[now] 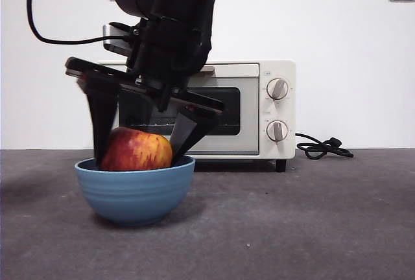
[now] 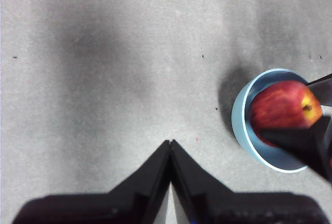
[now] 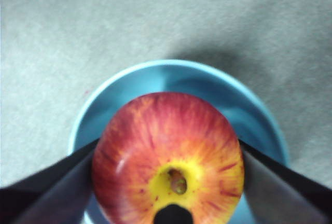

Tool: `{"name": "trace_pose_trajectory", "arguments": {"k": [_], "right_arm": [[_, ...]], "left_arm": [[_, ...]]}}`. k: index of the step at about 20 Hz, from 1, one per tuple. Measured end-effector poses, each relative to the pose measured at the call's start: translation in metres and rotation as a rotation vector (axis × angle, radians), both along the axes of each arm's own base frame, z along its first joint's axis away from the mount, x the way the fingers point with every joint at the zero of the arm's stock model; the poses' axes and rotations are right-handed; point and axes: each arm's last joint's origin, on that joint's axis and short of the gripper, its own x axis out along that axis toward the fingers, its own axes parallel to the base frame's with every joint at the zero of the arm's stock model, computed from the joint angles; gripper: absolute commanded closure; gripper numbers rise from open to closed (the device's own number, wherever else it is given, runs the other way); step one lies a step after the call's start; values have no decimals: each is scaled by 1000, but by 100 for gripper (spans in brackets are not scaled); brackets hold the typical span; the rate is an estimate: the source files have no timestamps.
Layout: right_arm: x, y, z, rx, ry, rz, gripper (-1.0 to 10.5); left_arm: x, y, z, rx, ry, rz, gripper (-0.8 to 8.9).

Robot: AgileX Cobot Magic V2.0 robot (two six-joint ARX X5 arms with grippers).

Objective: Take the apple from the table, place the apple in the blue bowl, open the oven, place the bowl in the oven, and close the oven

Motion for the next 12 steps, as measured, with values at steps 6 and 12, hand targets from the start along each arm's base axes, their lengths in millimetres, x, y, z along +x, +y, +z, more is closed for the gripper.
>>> {"name": "trace_pose_trajectory", "arguments": {"k": [6,12], "right_arm": [[-2,0,0,-7,8,2,444],[-12,-14,40,-1,-36,2,929]], "left_arm": [[0,0,0,0,-1,-1,818],[8,0,6,2,-104,-26,818]]}}
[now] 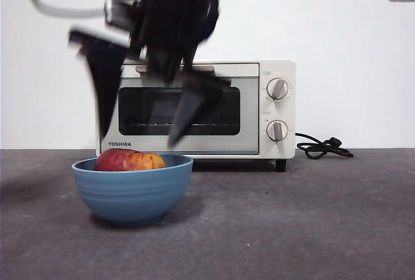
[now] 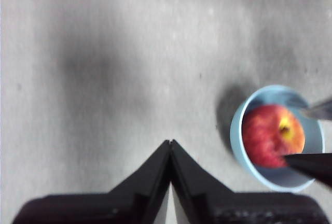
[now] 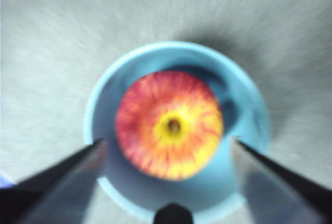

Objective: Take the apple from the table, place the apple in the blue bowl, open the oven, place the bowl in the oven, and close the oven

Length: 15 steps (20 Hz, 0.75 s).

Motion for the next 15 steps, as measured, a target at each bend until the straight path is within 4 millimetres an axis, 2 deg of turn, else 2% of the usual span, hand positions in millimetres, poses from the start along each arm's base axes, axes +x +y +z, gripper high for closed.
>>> {"name": "trace_pose_trajectory", "arguments": {"k": [1,3,5,8,12,15], "right_arm": [[-3,-5,14,4,-36,-7,964],[-9,-25,48,-20,-151,-41,958],[-12,-45,65,-94,-209,-72,958],[-2,-75,75,-175,-232,-129,958],[5,-127,88,-175,-257,-245,958],[-3,-172,76,-194,-247,-345,958]], "left_arm": [[2,-1,1,-15,-19,-14,819],[10,-3,2,-69,-60,-60,819],[22,-4,-2,-121,-68,-95,819],[43,-7,-6,-180,-38,-125,819],[81,-16,11,-189,-48,-161,819],[110,-31,30,-213,-85,-230,818]]}}
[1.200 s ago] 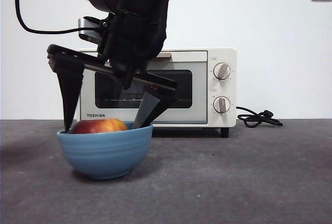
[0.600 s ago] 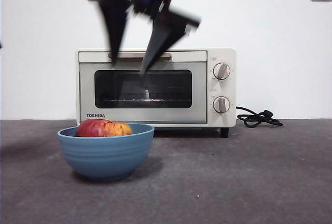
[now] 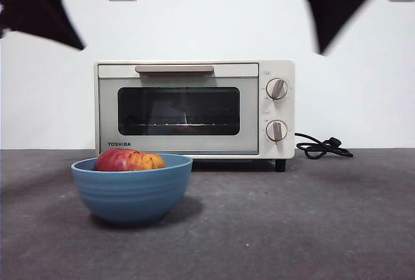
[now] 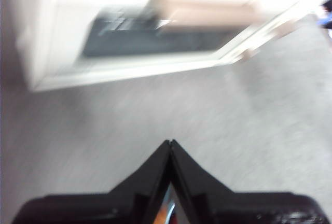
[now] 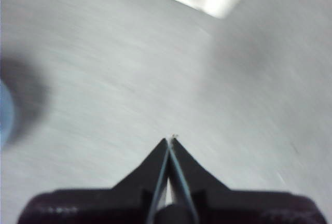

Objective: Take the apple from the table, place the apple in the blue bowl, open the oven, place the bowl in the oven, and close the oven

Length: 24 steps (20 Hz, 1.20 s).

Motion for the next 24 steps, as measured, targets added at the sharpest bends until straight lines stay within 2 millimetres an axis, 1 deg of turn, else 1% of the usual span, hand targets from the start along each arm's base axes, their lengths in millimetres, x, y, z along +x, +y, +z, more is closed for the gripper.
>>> {"name": "trace_pose_trajectory", "arguments": {"k": [3,5,7,9,12,13,17,20,24], "right_arm": [[-21,-47,-24,14,31,-111,958],[-39,-76,-35,96,61,-174,958],[-56,-99,-38,173,78,-230,958],[-75,-115,-30,210,45,-286,958],[-100,-130,-17,228,-11,-349,958],[-109,-133,-15,230,-20,-364,958],[-131,-135,-10,233,-27,-366,958],[-140,-136,-8,238,-42,-365,958],[-141,-136,-8,239,-48,-364,958]], "left_arm": [[23,-20,15,-10,-38,-60,819],[40,-32,24,-14,-64,-90,819],[58,-43,29,-19,-84,-113,819],[75,-52,28,-20,-88,-127,818],[93,-59,18,-19,-71,-134,819],[100,-60,11,-20,-55,-130,819],[110,-63,-6,-27,-14,-122,819],[110,-64,-6,-27,-10,-125,819],[106,-70,-6,-17,18,-136,819]]}}
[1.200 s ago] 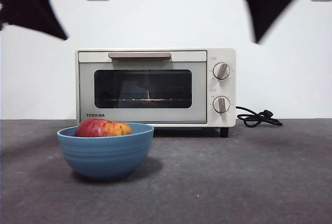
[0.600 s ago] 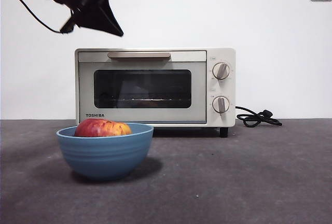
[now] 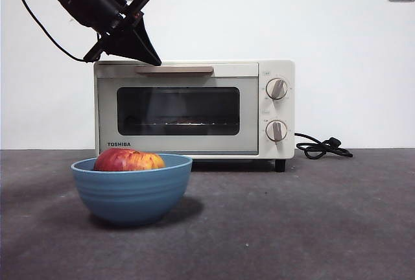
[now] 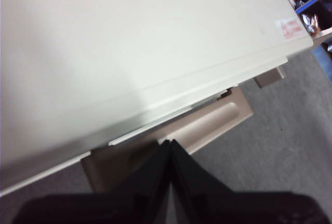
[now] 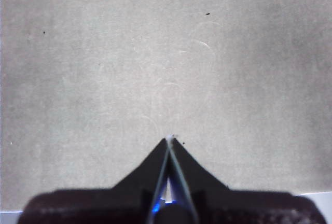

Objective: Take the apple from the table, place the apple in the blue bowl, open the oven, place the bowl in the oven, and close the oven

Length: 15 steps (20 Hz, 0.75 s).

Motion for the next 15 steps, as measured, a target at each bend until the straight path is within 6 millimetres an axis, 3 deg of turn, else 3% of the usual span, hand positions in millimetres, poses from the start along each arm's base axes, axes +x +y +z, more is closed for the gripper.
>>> {"name": "trace_pose_trajectory", "arguments": {"k": [6,15], "right_arm": [[-1,0,-1,-1,14,0,958],[-1,0,-1,-2,12,1,958]], "left_arm": [[-10,-16,3,106,10,16,819],[-32,-20,-3,251,144,-33,819]]}}
